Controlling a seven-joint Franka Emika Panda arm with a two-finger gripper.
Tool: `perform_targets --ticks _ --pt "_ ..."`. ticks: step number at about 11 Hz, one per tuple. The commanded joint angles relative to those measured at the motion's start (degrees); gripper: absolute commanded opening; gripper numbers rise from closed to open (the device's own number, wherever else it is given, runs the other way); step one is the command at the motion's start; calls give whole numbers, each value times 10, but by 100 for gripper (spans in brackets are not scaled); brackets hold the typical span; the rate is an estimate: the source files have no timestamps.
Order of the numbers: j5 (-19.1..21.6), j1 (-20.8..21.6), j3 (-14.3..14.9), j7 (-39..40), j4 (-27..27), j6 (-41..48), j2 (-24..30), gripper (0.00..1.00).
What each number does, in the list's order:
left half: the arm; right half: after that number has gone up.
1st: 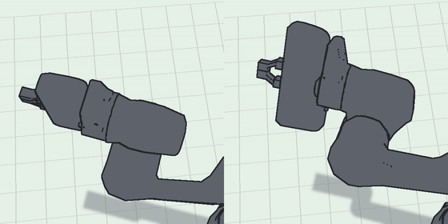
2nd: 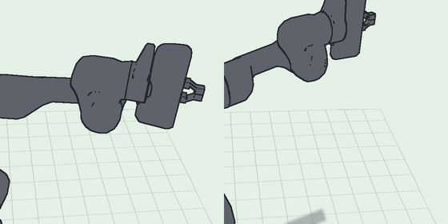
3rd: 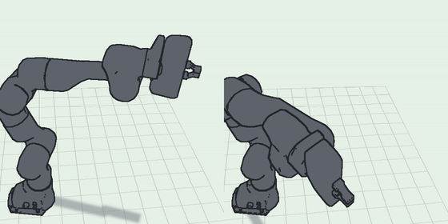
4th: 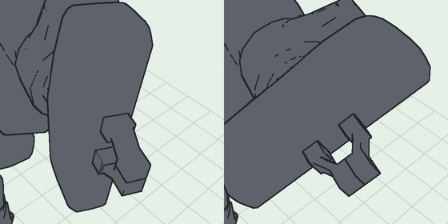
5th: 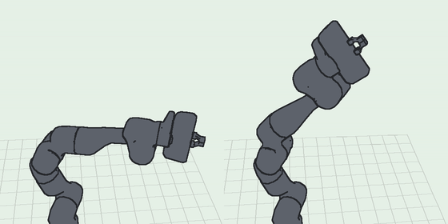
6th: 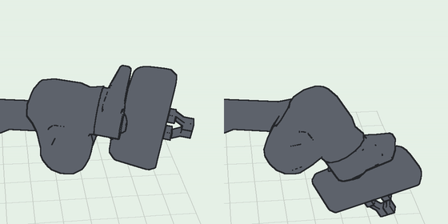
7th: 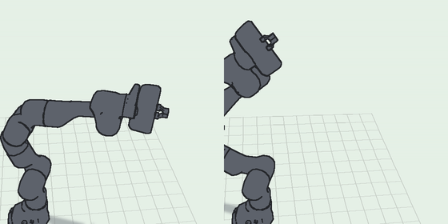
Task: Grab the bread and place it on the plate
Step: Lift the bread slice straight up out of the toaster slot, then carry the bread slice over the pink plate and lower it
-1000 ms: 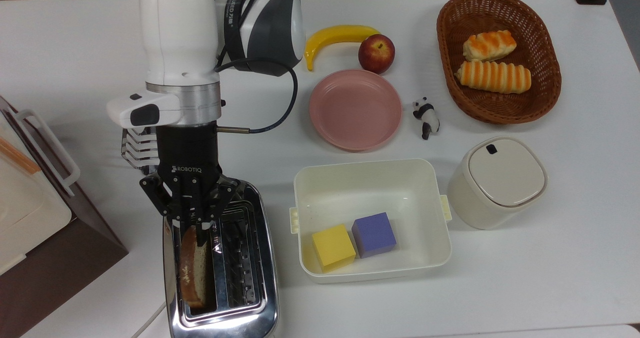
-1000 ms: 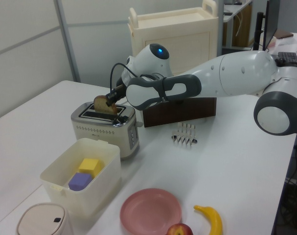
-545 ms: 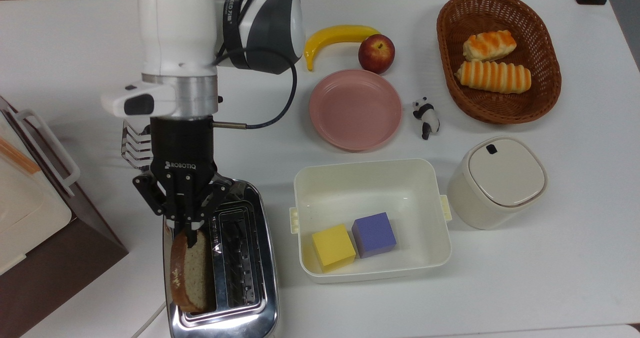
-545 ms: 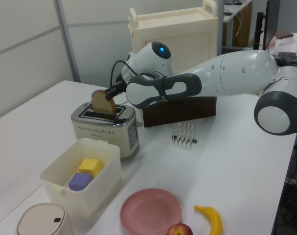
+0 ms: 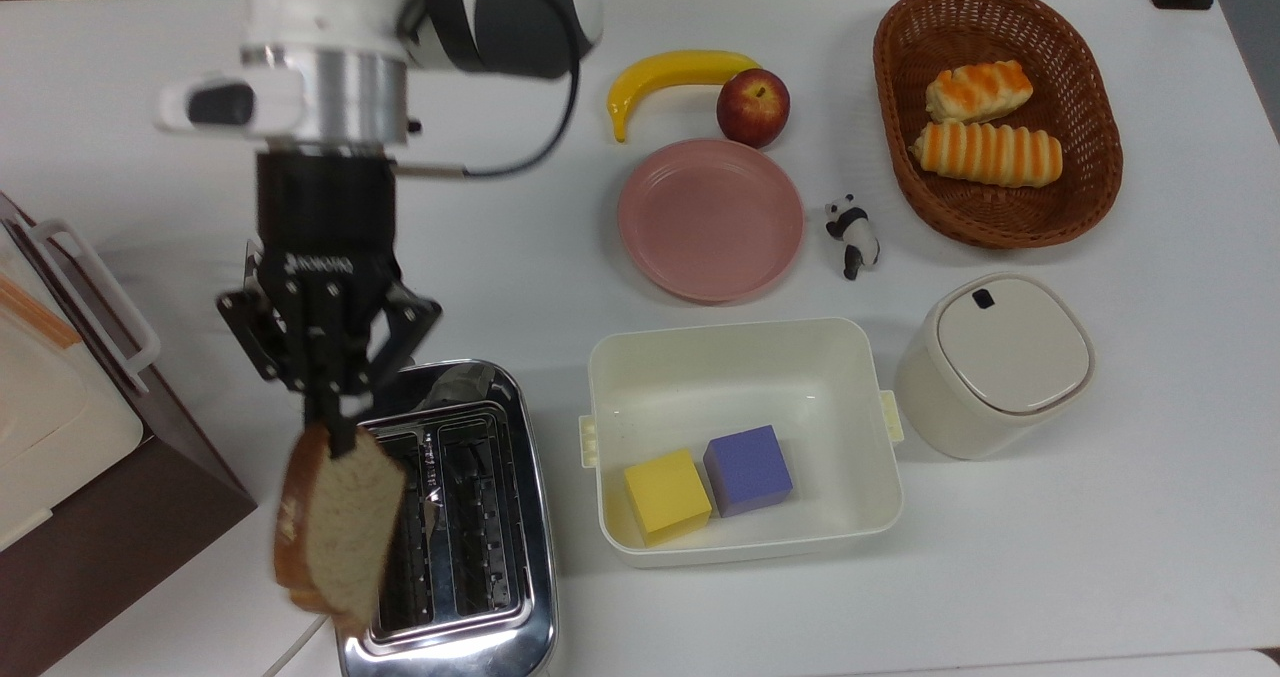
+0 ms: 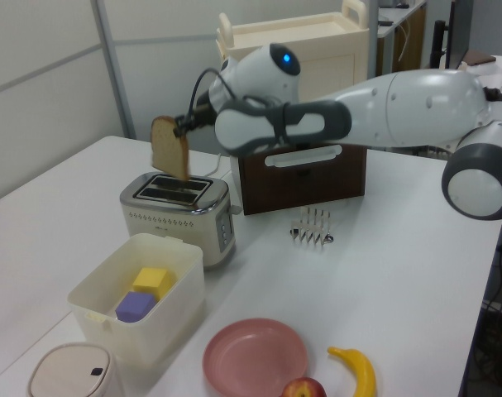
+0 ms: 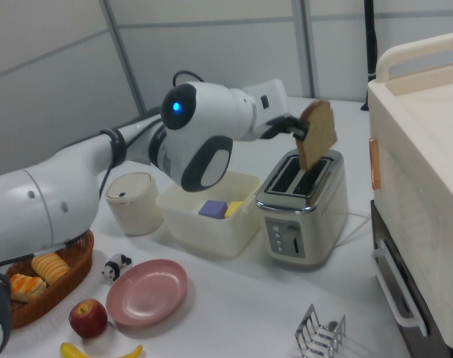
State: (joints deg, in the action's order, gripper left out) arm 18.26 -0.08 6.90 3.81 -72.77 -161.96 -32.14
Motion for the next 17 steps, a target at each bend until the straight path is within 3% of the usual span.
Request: perform_targets --ticks 1,5,9,12,17 --pt "46 0 0 -9 -25 31 64 0" --pt "38 -1 7 -4 -25 289 126 0" --pt "31 3 3 15 -21 539 155 0" --pt "32 10 -5 70 -26 646 153 0" --pt "30 74 -5 109 -62 725 145 0"
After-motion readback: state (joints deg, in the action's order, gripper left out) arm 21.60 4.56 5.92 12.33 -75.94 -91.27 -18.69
